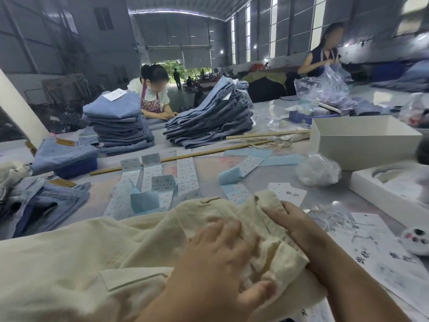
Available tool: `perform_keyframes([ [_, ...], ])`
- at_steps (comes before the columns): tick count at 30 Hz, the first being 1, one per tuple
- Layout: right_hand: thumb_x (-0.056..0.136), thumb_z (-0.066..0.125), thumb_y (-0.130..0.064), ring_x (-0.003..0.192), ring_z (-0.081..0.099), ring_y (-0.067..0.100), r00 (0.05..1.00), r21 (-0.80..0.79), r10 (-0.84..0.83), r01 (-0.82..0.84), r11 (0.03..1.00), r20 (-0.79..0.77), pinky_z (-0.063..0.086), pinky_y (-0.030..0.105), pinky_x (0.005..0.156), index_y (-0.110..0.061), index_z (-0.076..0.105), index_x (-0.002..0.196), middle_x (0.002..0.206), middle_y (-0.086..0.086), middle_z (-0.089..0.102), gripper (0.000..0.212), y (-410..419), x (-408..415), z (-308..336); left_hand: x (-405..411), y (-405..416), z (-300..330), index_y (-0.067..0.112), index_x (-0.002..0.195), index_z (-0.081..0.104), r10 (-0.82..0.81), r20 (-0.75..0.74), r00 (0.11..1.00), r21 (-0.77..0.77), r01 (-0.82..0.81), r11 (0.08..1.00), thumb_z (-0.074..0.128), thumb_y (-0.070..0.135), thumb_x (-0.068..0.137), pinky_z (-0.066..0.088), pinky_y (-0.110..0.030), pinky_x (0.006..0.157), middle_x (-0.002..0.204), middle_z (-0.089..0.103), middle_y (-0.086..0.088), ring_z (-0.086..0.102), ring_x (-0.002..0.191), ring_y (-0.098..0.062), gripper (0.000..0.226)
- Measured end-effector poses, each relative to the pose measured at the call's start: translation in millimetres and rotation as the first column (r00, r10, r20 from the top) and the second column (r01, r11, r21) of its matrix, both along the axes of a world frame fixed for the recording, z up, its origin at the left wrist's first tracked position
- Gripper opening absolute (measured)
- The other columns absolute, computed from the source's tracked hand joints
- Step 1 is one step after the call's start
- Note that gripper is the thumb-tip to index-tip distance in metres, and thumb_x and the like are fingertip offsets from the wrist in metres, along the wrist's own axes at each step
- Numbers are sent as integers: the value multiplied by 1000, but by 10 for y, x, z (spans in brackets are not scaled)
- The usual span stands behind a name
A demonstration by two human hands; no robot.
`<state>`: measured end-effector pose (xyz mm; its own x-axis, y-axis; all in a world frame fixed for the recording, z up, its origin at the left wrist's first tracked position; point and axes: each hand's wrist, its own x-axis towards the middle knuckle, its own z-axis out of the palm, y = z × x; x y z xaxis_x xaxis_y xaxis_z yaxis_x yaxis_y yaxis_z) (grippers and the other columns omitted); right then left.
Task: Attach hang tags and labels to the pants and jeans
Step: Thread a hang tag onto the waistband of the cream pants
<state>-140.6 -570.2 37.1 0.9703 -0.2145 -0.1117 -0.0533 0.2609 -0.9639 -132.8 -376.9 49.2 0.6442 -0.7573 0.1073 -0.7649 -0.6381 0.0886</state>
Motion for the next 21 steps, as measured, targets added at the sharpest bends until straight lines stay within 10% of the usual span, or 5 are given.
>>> perform_keyframes([
  [8, 67, 73, 3, 97, 70, 33, 957, -11, 154, -156, 988, 245, 59, 39, 79, -14, 54, 124, 109, 19, 71, 62, 71, 62, 193, 20, 154, 140, 77, 130, -10, -75, -147, 986, 20, 79, 997, 13, 90, 72, -2, -26, 121, 152, -15, 36, -14, 146, 4, 64],
  [12, 84, 72, -3, 92, 71, 22, 987, -284, -145, 158, 946, 67, 57, 38, 85, -20, 56, 114, 102, 8, 74, 38, 50, 140, -80, 110, 89, 125, 62, 146, 3, -51, -190, 980, 19, 55, 998, 22, 78, 87, -4, -12, 107, 157, -3, 35, -7, 144, 10, 64],
  [15, 88, 67, -13, 89, 62, 2, 969, -483, -246, 214, 849, -4, 47, 10, 74, -21, 49, 116, 111, 0, 66, 34, 2, 119, -276, 217, 12, 167, 53, 145, 30, -27, -252, 967, -35, 19, 999, 28, 62, 98, 1, 6, 95, 153, 25, 33, 17, 130, 21, 48],
  [18, 84, 71, -21, 112, 50, 14, 932, -748, -326, 327, 578, 155, 44, 27, 94, -19, 45, 136, 120, -4, 47, 58, -25, -29, -264, 371, 14, 288, 42, 109, 65, 86, -378, 922, -266, -197, 944, 49, 36, 99, 41, -13, 81, 116, 62, 22, 56, 85, 9, 20],
  [21, 78, 76, -17, 98, 50, 15, 838, -782, -259, 543, 306, 481, 42, 31, 88, -21, 72, 99, 103, -6, 57, 22, 28, -237, -13, 412, -20, 259, 34, 82, 57, 296, -204, 933, -237, -340, 910, 56, 36, 91, 42, -19, 75, 91, 56, 16, 54, 80, -1, 9],
])
